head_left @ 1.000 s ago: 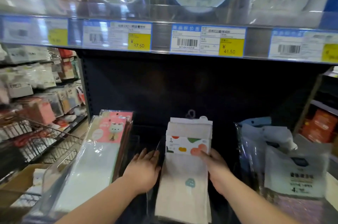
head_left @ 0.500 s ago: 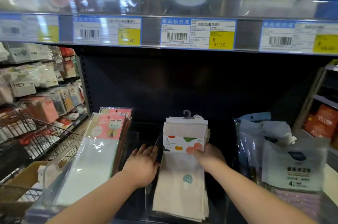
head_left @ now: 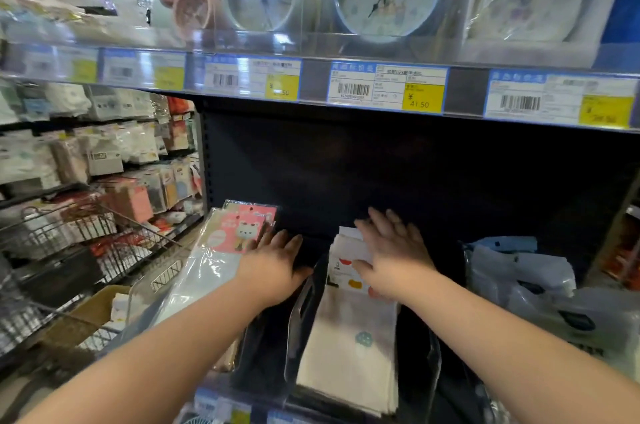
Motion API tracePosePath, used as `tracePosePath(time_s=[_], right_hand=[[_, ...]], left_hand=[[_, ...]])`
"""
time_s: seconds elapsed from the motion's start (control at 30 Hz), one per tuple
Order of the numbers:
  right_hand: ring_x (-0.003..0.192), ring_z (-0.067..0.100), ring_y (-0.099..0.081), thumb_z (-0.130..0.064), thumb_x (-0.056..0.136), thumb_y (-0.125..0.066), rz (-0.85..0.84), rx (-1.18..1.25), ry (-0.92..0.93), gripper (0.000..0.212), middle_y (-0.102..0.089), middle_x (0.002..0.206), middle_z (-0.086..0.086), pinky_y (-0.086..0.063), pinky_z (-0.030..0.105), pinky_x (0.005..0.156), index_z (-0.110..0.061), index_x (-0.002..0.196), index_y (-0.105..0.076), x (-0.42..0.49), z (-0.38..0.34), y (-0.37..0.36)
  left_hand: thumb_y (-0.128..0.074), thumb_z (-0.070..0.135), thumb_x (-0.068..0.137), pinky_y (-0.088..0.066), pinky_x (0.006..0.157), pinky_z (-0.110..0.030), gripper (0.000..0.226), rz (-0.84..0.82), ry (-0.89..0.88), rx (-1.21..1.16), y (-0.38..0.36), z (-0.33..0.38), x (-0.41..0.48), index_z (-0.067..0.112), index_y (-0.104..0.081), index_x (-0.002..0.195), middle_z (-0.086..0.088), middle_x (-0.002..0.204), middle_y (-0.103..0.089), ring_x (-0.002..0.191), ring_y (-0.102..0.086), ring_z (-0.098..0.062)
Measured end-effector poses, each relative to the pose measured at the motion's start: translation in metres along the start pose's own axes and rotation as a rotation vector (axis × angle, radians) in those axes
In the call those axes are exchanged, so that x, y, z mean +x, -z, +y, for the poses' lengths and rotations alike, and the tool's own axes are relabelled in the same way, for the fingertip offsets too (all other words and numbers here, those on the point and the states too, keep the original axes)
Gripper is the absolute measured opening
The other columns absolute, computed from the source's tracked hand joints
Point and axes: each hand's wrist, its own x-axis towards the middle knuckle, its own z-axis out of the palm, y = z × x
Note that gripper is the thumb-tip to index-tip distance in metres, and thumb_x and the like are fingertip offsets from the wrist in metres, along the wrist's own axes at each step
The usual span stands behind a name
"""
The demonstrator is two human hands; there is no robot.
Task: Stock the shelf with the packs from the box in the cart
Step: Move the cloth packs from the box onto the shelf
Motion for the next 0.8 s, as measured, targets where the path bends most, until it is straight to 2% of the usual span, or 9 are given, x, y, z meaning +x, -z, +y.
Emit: tracePosePath(time_s=[0.13,0.37,0.6,0.8], right_hand=[[0.148,0.026,0.011,-0.046,0.095,-0.042,-0.072,-0.031,0.101,0.070,0.009,0.162,0.000,0.005,0.047,0.119,-0.027,0.152,-0.006,0.008,-0.024,-0.003],[0.149,0.026,0.006,-0.050,0.095,-0.041,-0.127,0.031,0.241,0.072,0.004,0.162,0.000,0.000,0.049,0.119,-0.027,0.153,-0.006,0.013,-0.075,-0.020],[0.147,0.029,-0.009,-0.051,0.091,-0.046,-0.072,0.034,0.397,0.074,-0.014,0.159,0.001,-0.012,0.054,0.115,-0.028,0.152,-0.010,0.016,-0.154,-0.033],[0.144,0.029,-0.017,-0.053,0.092,-0.044,-0.038,-0.010,0.457,0.064,-0.025,0.153,0.001,-0.018,0.050,0.114,-0.025,0.146,-0.023,0.023,-0.248,-0.039]], left_hand=[[-0.034,0.061,0.091,-0.024,0.113,-0.047,0.073,0.002,0.089,0.062,0.017,-0.018,-0.015,0.023,-0.018,0.152,-0.006,0.158,-0.022,0.143,-0.023,-0.030],[-0.029,0.061,0.094,-0.024,0.112,-0.048,0.073,-0.101,0.210,0.186,0.025,-0.062,-0.068,0.017,-0.017,0.151,-0.010,0.156,-0.023,0.142,-0.023,-0.032],[-0.031,0.063,0.092,-0.026,0.111,-0.050,0.073,-0.144,0.351,0.137,0.021,-0.130,-0.117,0.021,-0.017,0.151,-0.006,0.155,-0.026,0.141,-0.025,-0.031],[-0.035,0.060,0.092,-0.025,0.112,-0.050,0.072,-0.124,0.410,0.109,0.018,-0.213,-0.160,0.020,-0.020,0.150,-0.007,0.154,-0.028,0.141,-0.025,-0.031]])
